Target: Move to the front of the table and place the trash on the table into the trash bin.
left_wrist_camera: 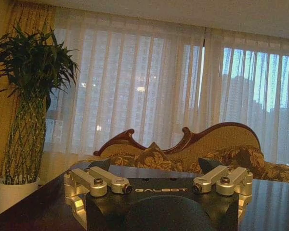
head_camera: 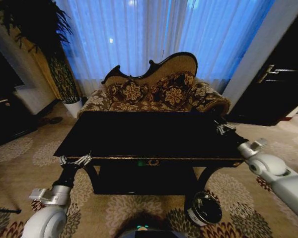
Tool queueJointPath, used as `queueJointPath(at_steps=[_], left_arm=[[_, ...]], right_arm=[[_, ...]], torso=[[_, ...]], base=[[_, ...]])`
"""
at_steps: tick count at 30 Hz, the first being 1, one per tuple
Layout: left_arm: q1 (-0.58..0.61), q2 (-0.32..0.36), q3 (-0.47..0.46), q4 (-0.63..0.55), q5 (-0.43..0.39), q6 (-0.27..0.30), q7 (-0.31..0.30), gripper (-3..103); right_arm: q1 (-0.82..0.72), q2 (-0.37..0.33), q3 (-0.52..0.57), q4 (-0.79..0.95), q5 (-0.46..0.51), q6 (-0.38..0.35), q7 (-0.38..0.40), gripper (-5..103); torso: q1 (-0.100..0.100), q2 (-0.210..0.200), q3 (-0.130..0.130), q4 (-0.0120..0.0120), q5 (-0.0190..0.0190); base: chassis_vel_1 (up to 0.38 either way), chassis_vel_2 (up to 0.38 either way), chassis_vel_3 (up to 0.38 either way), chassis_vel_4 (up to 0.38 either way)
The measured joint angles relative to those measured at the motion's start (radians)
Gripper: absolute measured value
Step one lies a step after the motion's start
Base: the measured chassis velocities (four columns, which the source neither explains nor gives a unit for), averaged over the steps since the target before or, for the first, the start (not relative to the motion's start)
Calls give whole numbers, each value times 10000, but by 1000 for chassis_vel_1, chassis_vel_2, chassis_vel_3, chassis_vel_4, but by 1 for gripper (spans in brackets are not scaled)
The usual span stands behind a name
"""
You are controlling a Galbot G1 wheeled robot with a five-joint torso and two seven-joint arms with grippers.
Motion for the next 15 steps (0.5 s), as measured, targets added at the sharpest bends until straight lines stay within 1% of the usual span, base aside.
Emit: queueJointPath(at_steps=[1, 3, 5, 8, 9, 11, 12, 15], left_arm=[[0, 17, 1, -29, 4, 0, -5, 100], [17, 47, -1, -53, 6, 3, -7, 100], [27, 58, -4, -72, 7, 4, -12, 100], [81, 78, -4, -139, 46, 12, -23, 100], [81, 78, -4, -139, 46, 12, -23, 100], [124, 74, 11, -181, 136, 6, -27, 100], [124, 74, 11, -181, 136, 6, -27, 100], [221, 42, 48, -260, 205, 0, -31, 100]], right_arm=[[-306, 175, 409, 49, -46, 106, -31, 2], [-782, 512, 1031, 109, -171, 291, -52, 2], [-951, 640, 1220, 143, -175, 328, -89, 2], [-1748, 1282, 2048, 224, -300, 571, -331, 2], [-1748, 1282, 2048, 224, -300, 571, -331, 2], [-2152, 1750, 2553, 195, -382, 731, -597, 2], [-2152, 1750, 2553, 195, -382, 731, -597, 2], [-2497, 2179, 2971, -37, -312, 908, -697, 2]], torso=[[0, 0, 0, -1, 4], [0, 1, -1, 0, -2], [0, 0, 0, 0, -1], [0, 1, -1, 1, -1], [0, 1, -1, 1, -1], [1, 1, 0, -1, 1], [1, 1, 0, -1, 1], [0, 0, 0, 0, 1]], base=[[0, 0, 0, 0], [0, 0, 0, 0], [0, 0, 0, 0], [0, 0, 0, 0], [0, 0, 0, 0], [0, 0, 0, 0], [0, 0, 0, 0], [0, 0, 0, 0]])
